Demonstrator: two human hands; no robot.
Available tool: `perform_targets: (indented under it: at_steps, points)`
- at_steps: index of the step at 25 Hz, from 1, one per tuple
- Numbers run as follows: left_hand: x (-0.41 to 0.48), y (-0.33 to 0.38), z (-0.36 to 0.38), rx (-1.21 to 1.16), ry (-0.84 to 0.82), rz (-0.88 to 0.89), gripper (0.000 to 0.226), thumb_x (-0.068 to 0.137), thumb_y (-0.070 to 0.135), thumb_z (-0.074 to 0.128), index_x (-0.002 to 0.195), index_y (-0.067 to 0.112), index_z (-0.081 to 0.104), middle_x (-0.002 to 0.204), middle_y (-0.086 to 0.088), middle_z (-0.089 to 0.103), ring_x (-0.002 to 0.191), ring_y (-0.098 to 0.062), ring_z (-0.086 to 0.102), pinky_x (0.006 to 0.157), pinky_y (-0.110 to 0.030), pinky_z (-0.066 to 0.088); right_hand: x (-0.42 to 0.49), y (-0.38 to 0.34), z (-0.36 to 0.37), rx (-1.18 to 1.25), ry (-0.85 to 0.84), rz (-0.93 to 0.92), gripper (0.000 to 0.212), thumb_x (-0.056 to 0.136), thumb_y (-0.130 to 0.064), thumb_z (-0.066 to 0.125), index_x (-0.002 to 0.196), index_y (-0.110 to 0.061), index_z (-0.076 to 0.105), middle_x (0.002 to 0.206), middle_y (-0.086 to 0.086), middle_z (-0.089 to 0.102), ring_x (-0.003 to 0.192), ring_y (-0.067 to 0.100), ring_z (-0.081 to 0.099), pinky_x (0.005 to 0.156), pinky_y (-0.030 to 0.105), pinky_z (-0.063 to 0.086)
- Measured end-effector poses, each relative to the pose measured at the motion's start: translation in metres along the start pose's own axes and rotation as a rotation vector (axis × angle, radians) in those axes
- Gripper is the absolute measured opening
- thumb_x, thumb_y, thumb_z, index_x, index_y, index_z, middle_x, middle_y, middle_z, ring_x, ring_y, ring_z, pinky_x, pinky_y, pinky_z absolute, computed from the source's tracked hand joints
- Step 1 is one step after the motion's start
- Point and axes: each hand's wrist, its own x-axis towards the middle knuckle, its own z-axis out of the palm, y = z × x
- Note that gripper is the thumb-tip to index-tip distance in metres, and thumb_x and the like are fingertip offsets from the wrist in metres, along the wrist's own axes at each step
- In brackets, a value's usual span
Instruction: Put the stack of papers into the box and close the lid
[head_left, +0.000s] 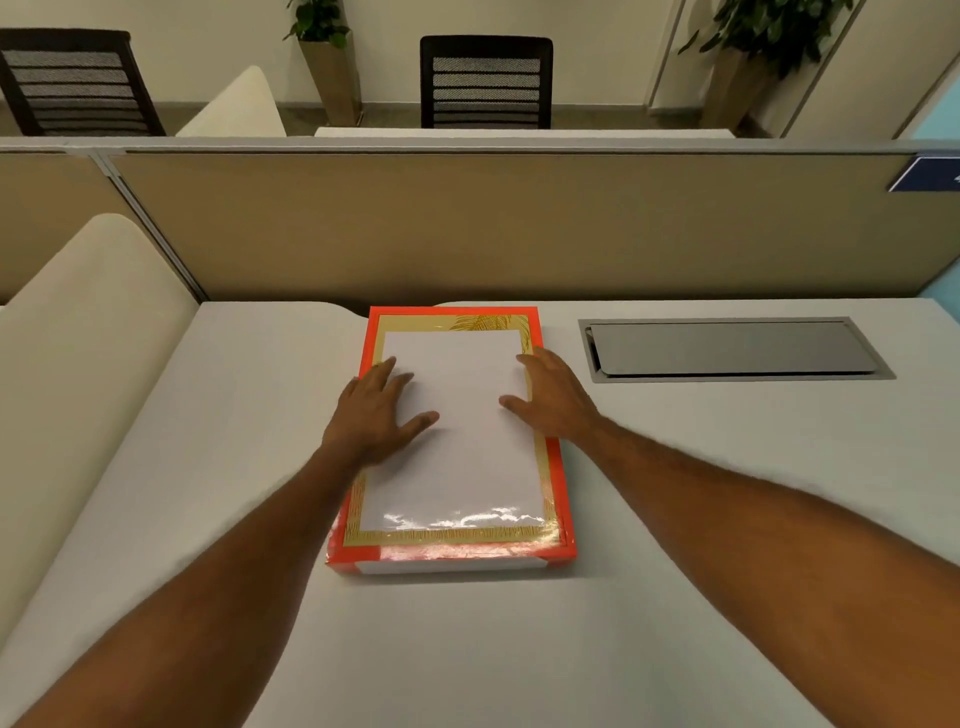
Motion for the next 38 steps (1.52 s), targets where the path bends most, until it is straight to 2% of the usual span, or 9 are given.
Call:
perform_targets:
  at_steps: [4,8,14,18,20,24,30,38]
  points:
    - [0.048,0.001,-0.001,0.042,-0.109,-0.069,0.091,0.084,0.077,0.037,0.155,0.022,0.024,0.167,-0.007,0.008,0.153,-0.028,0.010,0.122,-0.047,0.018,0.046,0.003,-0.006,-0.001,-0.116,0.094,0.088,0.086,-0.058,0.057,0.153,-0.014,0.020,0.164,0.008,0.011,0.151,0.026,0.009,0.122,0.043,0.018]
    - [0.060,0.000,0.006,0.066,-0.062,-0.052,0.090,0.085,0.076,0.036,0.155,0.021,0.023,0.166,-0.009,0.011,0.153,-0.029,0.008,0.123,-0.048,0.013,0.050,0.008,0.013,-0.007,-0.134,0.124,0.096,0.086,-0.066,0.049,0.154,-0.011,0.009,0.165,0.007,-0.002,0.152,0.026,0.000,0.122,0.045,0.014]
    - [0.047,-0.001,0.008,0.024,-0.029,-0.063,0.089,0.086,0.076,0.032,0.155,0.021,0.024,0.166,-0.008,0.010,0.153,-0.028,0.008,0.124,-0.048,0.009,0.036,0.004,0.012,0.035,-0.031,0.081,0.088,0.089,-0.059,0.051,0.154,-0.013,0.013,0.165,0.007,0.003,0.152,0.027,0.005,0.122,0.045,0.016]
    - [0.012,-0.011,0.019,-0.077,0.107,-0.053,0.088,0.085,0.076,0.029,0.152,0.019,0.031,0.165,-0.009,0.016,0.150,-0.031,0.020,0.121,-0.050,0.020,-0.008,0.007,0.029,0.154,0.050,0.054,0.083,0.090,-0.055,0.052,0.154,-0.018,0.013,0.165,0.003,0.003,0.152,0.023,0.009,0.120,0.042,0.022]
    - [0.003,-0.013,0.024,-0.107,0.094,-0.065,0.086,0.086,0.075,0.030,0.152,0.019,0.029,0.166,-0.007,0.013,0.150,-0.031,0.020,0.121,-0.050,0.022,-0.024,0.008,0.041,0.156,0.039,0.075,0.083,0.092,-0.054,0.050,0.154,-0.018,0.009,0.165,0.002,0.000,0.152,0.022,0.005,0.120,0.041,0.019]
    - [0.001,-0.013,0.023,-0.049,0.048,-0.041,0.088,0.085,0.074,0.024,0.153,0.019,0.028,0.166,-0.007,0.012,0.152,-0.029,0.014,0.123,-0.049,0.015,-0.031,0.009,0.046,0.116,0.009,0.097,0.082,0.094,-0.055,0.045,0.155,-0.017,0.003,0.165,0.002,-0.004,0.152,0.021,-0.003,0.121,0.040,0.012]
    - [-0.005,0.004,0.007,0.017,0.033,-0.049,0.089,0.085,0.076,0.024,0.155,0.021,0.023,0.166,-0.006,0.010,0.153,-0.027,0.009,0.123,-0.050,0.010,-0.041,0.017,0.020,0.043,0.025,0.051,0.083,0.094,-0.055,0.044,0.155,-0.018,0.002,0.165,0.001,-0.002,0.152,0.022,-0.001,0.122,0.044,0.008]
    - [-0.039,0.083,-0.032,0.120,0.131,0.032,0.090,0.085,0.078,0.022,0.156,0.023,0.021,0.166,-0.006,0.010,0.154,-0.026,0.005,0.124,-0.050,0.006,-0.097,0.033,-0.050,-0.147,0.107,-0.031,0.077,0.095,-0.054,0.043,0.155,-0.016,0.011,0.165,0.005,0.001,0.152,0.022,-0.001,0.122,0.040,0.008]
